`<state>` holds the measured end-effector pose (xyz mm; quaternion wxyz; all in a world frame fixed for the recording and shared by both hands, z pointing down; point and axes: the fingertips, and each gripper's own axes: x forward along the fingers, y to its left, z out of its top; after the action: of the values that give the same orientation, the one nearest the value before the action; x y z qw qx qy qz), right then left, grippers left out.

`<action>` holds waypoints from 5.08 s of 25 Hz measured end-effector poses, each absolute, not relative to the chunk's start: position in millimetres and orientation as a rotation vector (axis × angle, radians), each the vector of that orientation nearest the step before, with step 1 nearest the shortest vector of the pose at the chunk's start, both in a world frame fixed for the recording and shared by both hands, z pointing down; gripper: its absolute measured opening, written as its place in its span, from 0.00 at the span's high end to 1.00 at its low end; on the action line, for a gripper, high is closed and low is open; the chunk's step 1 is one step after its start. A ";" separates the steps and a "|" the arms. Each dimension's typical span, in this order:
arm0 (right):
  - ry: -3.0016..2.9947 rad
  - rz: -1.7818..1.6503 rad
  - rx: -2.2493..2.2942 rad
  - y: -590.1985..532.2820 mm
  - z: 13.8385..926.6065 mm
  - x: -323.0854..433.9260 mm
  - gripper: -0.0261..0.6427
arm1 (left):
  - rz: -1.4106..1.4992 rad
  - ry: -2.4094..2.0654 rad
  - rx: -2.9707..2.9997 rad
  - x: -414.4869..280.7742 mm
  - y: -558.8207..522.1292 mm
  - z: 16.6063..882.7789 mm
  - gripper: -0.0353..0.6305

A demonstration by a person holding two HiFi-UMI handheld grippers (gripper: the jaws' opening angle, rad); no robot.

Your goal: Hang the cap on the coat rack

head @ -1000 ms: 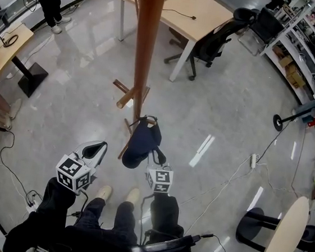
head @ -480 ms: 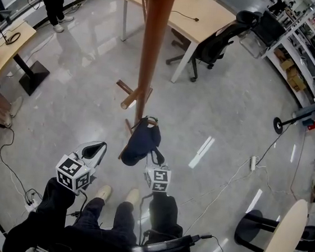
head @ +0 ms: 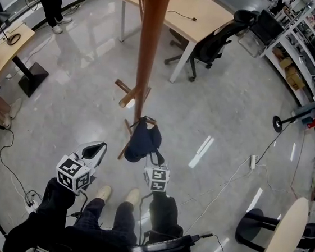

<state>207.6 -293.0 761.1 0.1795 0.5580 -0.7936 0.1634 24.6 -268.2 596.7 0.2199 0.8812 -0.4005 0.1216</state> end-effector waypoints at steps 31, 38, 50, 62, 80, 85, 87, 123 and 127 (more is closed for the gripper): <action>-2.264 0.543 1.677 -258.0 760.1 218.7 0.51 | 0.341 -1.085 2.459 33.3 -245.8 593.1 0.95; -2.279 0.526 1.703 -256.9 749.3 218.8 0.50 | 0.342 -1.069 2.471 34.8 -242.9 590.0 0.95; -2.284 0.508 1.789 -244.0 709.6 228.8 0.68 | 0.347 -1.027 2.492 39.1 -234.3 585.1 0.95; -2.247 0.413 1.956 -234.5 647.2 228.8 0.86 | 0.326 -1.001 2.539 29.0 -235.5 571.6 0.95; -2.265 0.321 2.072 -195.2 551.5 212.3 0.96 | 0.239 -0.937 2.627 19.6 -226.2 526.8 0.95; -2.256 0.285 2.114 -181.5 529.3 215.4 0.96 | 0.214 -0.915 2.664 22.4 -222.2 510.7 0.95; -2.256 0.264 2.133 -175.0 520.0 214.9 0.96 | 0.204 -0.901 2.678 22.8 -220.2 505.8 0.95; -2.146 0.088 2.372 -88.7 450.6 190.2 0.96 | 0.135 -0.673 2.834 13.6 -189.1 458.1 0.95; -2.146 0.091 2.369 -87.5 452.9 190.0 0.96 | 0.129 -0.667 2.840 15.0 -186.7 458.7 0.95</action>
<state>190.0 -87.5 452.9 -0.0282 0.7405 -0.6709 0.0285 15.0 -186.7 458.7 0.1107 0.9666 -0.2270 0.0439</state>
